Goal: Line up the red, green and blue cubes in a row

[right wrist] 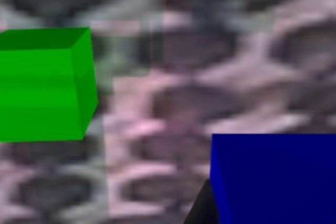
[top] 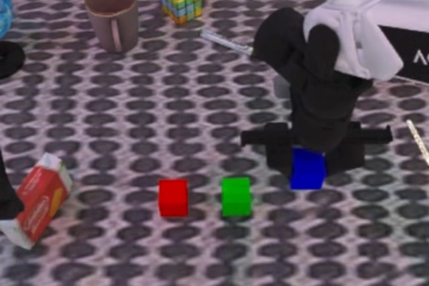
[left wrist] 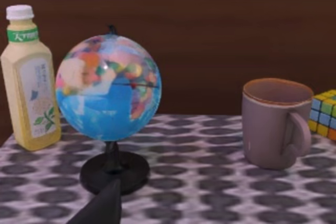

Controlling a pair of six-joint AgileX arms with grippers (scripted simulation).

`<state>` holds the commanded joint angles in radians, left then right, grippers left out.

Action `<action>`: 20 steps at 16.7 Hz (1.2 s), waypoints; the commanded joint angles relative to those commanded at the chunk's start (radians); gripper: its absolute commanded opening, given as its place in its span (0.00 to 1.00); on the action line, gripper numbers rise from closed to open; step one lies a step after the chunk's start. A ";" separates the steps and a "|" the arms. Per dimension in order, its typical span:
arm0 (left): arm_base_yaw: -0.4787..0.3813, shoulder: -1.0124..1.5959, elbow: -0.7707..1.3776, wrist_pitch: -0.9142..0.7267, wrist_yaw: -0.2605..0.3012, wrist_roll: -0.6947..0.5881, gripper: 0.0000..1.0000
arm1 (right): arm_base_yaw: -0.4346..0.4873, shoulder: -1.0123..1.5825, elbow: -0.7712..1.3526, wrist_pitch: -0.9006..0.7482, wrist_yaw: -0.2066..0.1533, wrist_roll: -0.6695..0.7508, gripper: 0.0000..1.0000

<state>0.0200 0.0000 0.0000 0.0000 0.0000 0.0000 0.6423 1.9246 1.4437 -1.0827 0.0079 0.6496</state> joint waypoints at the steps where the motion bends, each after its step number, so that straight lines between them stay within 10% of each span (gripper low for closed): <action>1: 0.000 0.000 0.000 0.000 0.000 0.000 1.00 | 0.004 -0.004 -0.005 0.001 0.000 0.002 0.00; 18: 0.000 0.000 0.000 0.000 0.000 0.000 1.00 | 0.006 0.095 -0.160 0.255 0.001 0.006 0.00; 20: 0.000 0.000 0.000 0.000 0.000 0.000 1.00 | 0.006 0.095 -0.160 0.255 0.001 0.006 0.15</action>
<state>0.0200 0.0000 0.0000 0.0000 0.0000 0.0000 0.6484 2.0191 1.2839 -0.8272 0.0086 0.6555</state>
